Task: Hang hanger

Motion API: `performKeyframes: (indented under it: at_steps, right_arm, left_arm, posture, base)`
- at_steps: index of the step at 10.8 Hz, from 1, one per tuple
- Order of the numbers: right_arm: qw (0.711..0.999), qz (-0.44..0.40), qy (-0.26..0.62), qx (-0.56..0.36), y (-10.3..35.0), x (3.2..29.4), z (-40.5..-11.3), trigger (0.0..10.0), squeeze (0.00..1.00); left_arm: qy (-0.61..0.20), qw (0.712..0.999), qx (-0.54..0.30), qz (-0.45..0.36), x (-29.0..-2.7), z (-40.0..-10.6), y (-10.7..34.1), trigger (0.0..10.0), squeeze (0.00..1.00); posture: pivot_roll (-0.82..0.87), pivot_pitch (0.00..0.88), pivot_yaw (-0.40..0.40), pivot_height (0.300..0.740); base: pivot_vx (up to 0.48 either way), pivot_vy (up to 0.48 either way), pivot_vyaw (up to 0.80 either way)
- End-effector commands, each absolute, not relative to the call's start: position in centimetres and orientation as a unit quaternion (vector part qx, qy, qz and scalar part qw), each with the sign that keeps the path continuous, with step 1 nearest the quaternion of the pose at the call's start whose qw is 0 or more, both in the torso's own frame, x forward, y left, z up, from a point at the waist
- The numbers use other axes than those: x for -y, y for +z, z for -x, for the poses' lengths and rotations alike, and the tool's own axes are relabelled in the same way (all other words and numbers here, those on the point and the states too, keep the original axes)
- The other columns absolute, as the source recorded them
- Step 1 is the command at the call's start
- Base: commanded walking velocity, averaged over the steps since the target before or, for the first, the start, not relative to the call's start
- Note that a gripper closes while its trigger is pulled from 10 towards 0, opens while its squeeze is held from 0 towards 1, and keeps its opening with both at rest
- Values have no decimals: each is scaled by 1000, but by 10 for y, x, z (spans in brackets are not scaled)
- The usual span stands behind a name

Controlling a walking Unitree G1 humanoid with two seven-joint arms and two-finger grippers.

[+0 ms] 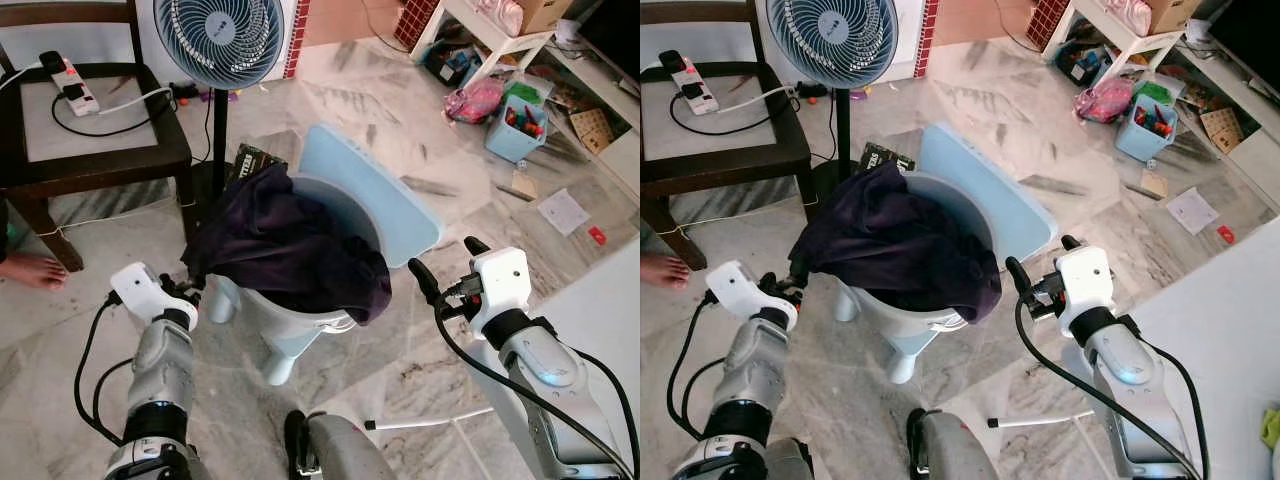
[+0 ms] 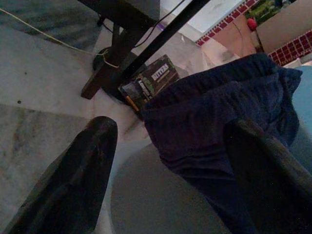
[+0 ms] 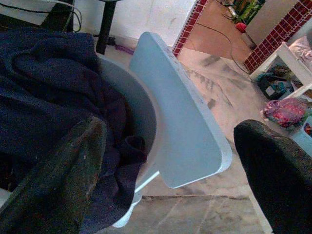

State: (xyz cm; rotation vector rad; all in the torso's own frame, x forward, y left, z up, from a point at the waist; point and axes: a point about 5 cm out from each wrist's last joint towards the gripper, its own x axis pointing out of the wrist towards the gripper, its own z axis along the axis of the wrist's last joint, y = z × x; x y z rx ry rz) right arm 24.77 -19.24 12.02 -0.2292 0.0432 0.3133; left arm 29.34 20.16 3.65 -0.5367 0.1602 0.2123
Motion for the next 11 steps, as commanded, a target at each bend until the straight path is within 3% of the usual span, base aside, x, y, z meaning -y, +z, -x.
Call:
performKeyframes:
  at_steps: [1,5,11]
  right_arm:
    - [981,119,150,-34,116,199,-247,10000,0]
    - [979,131,149,-36,121,207,-242,10000,0]
    - [975,150,159,-38,128,212,-239,10000,0]
  left_arm:
    - [106,952,-94,271,-199,-292,32,10000,0]
    - [93,947,-92,292,-207,-301,31,10000,0]
    - [23,940,-70,332,-185,-316,37,10000,0]
  posture:
    - [-234,201,-234,740]
    - [-283,214,-258,740]
    - [-333,214,-286,740]
  base:
    - [0,0,0]
    - [0,0,0]
    - [0,0,0]
